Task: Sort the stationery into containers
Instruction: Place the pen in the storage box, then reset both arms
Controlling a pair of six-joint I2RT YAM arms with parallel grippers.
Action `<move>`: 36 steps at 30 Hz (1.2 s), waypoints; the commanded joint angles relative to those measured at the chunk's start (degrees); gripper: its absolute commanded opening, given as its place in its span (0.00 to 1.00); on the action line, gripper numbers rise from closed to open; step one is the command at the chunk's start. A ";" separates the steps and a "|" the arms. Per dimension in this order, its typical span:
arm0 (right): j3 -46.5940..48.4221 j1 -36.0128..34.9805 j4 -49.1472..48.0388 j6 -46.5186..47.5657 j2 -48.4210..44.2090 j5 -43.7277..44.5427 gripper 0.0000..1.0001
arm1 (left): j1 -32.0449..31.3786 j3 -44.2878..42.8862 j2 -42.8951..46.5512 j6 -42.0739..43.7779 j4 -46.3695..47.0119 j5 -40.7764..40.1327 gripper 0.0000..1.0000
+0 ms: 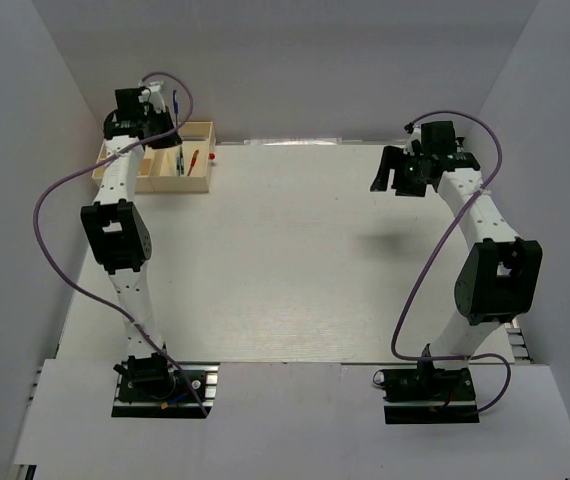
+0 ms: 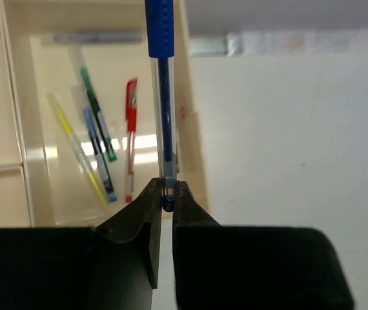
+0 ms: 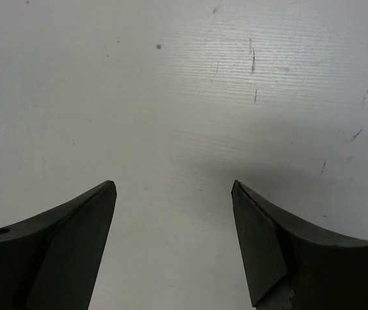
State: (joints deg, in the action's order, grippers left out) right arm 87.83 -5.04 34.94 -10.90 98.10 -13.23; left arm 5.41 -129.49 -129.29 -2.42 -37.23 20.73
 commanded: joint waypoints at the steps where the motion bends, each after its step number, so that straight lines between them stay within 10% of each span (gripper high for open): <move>1: 0.85 0.73 2.59 5.27 -0.19 -0.13 0.78 | -0.14 -1.64 -1.74 6.19 -5.49 -2.71 0.02; 20: -1.79 0.91 1.89 5.09 -1.07 -1.44 0.78 | -0.14 -0.14 -8.70 5.49 0.92 -3.24 0.36; 25: -0.82 0.91 2.76 7.11 -2.47 -1.09 0.84 | -0.14 -1.37 -2.03 3.83 7.08 -0.61 0.68; 27: -0.03 1.08 3.99 8.08 -3.09 0.39 0.84 | -0.14 -2.87 2.79 3.03 8.14 1.49 0.98; 29: 0.58 1.08 5.22 10.10 -3.62 1.36 0.85 | -0.14 -1.74 7.45 3.47 7.01 2.56 0.98; 36: -12.03 2.66 2.96 19.67 -9.68 6.11 0.88 | 0.21 29.69 28.99 9.89 -1.17 0.37 0.98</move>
State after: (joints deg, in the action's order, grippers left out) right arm 81.49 -3.29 38.79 2.96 92.71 -10.24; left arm 4.84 -111.11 -108.66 5.08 -33.63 20.53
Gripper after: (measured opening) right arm 0.870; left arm 0.980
